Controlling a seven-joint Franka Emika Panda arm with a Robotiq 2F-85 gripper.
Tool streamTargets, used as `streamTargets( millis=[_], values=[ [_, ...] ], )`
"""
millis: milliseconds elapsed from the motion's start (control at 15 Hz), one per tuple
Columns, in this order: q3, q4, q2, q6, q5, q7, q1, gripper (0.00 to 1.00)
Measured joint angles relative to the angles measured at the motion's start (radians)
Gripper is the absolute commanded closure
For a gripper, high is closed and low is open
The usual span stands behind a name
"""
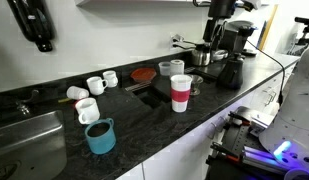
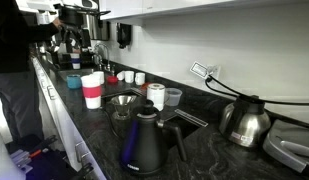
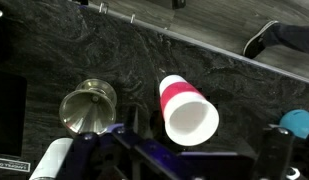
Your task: Move the silver object to the left of the counter
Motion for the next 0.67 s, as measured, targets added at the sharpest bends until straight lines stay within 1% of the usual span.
streamTargets(
  millis=[200,333,667],
  values=[
    [0.000,-0.002,0.005,0.033,-0.003,0.009,-0.008,0.00],
    [0.000,-0.005,0.023,0.095,-0.018,0.019,-0.023,0.00],
    [-0.001,-0.006,0.128,0.217,-0.119,0.062,-0.107,0.00]
  ],
)
